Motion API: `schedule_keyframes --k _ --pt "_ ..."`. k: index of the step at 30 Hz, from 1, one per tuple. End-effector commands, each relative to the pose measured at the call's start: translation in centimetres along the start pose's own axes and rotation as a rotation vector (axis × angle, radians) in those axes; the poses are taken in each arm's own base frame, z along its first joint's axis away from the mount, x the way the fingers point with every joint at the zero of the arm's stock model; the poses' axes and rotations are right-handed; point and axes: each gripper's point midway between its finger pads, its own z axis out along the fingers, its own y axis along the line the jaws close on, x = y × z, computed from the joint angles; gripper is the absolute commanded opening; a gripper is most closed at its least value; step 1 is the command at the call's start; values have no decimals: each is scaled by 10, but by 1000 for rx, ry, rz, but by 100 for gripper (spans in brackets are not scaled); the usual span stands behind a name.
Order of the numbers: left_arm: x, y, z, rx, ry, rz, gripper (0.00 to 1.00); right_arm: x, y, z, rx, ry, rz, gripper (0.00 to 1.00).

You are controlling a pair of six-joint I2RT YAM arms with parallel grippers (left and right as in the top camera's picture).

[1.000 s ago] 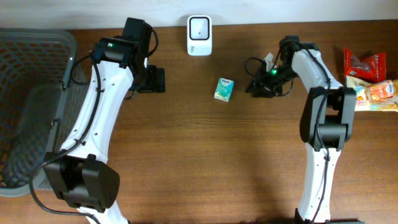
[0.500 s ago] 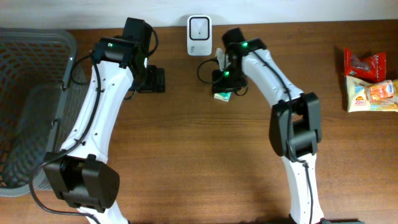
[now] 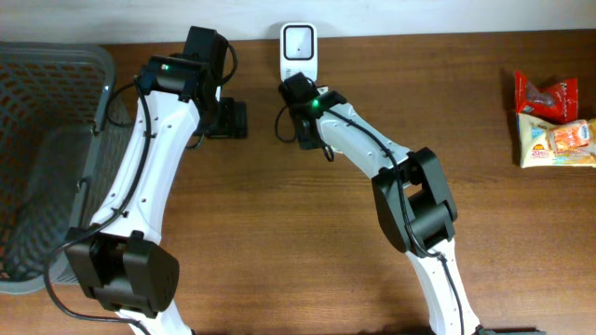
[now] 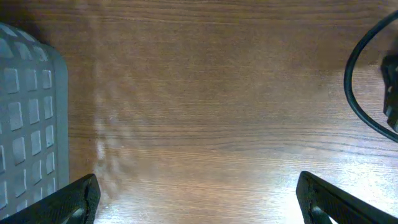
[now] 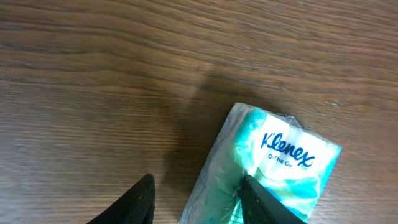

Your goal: Scan the item barcode

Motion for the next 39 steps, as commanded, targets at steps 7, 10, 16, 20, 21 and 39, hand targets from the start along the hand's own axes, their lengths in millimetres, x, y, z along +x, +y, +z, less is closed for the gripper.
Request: schedule_keyframes --k 7,10,16,20,21,39 --pt "0 0 0 0 0 -14 99 -10 -5 -22 -17 21 21 4" --pt "0 0 0 0 0 -14 99 -34 27 -64 -319 27 -62 4" --pt "0 0 0 0 0 -14 99 -47 61 -104 -1032 119 16 4" --pt "0 0 0 0 0 -14 99 -47 53 -84 -1250 109 64 4" --pt "0 0 0 0 0 -14 99 -42 43 -69 -1260 119 101 4" --pt "0 0 0 0 0 -14 99 -23 -59 -9 -863 142 125 55"
